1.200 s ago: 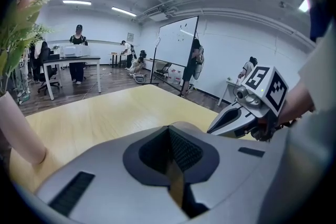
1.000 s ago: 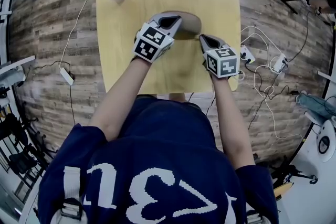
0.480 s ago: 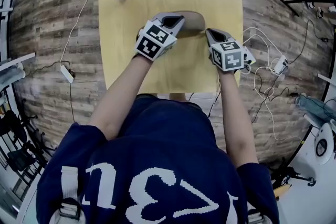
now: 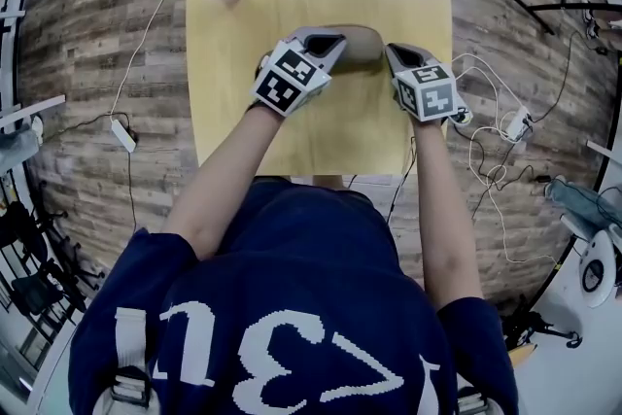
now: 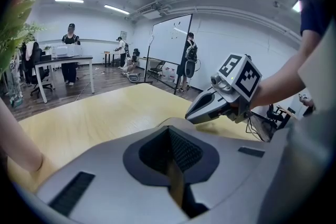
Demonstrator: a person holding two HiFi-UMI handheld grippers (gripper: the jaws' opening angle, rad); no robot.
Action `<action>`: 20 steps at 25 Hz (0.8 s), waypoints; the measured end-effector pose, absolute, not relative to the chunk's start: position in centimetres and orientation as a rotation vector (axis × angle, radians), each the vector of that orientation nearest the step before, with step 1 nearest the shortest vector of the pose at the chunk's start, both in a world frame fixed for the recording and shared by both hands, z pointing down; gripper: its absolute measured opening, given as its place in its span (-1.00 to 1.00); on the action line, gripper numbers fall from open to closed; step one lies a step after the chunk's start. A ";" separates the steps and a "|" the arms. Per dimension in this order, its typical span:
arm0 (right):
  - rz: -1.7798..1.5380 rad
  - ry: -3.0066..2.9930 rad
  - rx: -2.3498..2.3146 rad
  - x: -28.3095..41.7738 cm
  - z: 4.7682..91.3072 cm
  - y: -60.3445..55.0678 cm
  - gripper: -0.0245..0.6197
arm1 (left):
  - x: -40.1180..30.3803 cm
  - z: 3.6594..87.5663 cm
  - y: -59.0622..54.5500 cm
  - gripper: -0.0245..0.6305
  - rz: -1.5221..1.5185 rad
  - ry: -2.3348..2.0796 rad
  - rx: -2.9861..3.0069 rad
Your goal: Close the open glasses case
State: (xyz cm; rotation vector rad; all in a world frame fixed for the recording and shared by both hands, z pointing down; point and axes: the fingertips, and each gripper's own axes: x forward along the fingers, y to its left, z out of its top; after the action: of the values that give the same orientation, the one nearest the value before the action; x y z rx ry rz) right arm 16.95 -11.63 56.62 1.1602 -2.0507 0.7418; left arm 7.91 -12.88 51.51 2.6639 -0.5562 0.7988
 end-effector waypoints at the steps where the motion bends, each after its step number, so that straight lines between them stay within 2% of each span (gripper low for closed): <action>1: 0.731 -2.059 1.141 16.9 56.5 -11.1 -0.85 | 8.0 51.5 -12.7 -0.89 0.809 -0.545 2.674; 12: 0.759 -2.157 0.917 11.9 56.2 -2.7 -0.85 | 6.3 51.2 -11.1 -0.89 0.755 -0.581 2.597; 20: 0.794 -2.277 0.704 3.7 56.0 1.6 -0.85 | 4.9 51.2 -6.4 -0.89 0.804 -0.579 2.579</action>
State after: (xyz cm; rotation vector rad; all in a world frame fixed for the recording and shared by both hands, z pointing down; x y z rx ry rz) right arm 3.67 1.61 56.00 0.7040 -2.2773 0.7939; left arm 4.87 -6.36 51.25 2.5794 -0.5791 0.8039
